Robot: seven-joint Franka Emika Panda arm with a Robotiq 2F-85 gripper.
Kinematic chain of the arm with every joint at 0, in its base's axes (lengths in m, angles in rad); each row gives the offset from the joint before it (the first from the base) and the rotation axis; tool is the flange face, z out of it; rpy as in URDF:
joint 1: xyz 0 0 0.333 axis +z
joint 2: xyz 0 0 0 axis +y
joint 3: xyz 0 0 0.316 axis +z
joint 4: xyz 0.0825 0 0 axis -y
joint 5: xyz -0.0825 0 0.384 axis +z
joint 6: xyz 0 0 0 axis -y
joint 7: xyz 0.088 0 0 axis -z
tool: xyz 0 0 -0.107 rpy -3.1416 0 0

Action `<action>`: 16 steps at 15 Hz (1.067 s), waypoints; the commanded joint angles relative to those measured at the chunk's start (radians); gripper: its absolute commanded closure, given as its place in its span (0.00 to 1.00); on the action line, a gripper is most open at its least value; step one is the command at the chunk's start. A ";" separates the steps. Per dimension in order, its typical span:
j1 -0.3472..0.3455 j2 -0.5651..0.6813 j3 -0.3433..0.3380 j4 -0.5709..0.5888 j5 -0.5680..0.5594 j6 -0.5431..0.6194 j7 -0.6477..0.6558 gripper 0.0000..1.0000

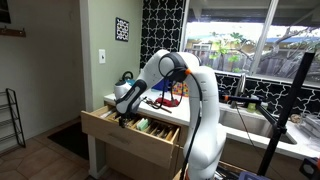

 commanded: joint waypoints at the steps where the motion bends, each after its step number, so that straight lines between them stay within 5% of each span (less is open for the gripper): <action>1: 0.037 0.014 -0.066 -0.004 -0.153 0.041 0.157 0.00; 9: 0.059 0.047 -0.154 0.057 -0.432 -0.029 0.584 0.00; 13: 0.047 0.052 -0.167 0.081 -0.445 -0.068 0.698 0.00; 16: 0.037 0.021 -0.148 0.072 -0.348 -0.100 0.756 0.00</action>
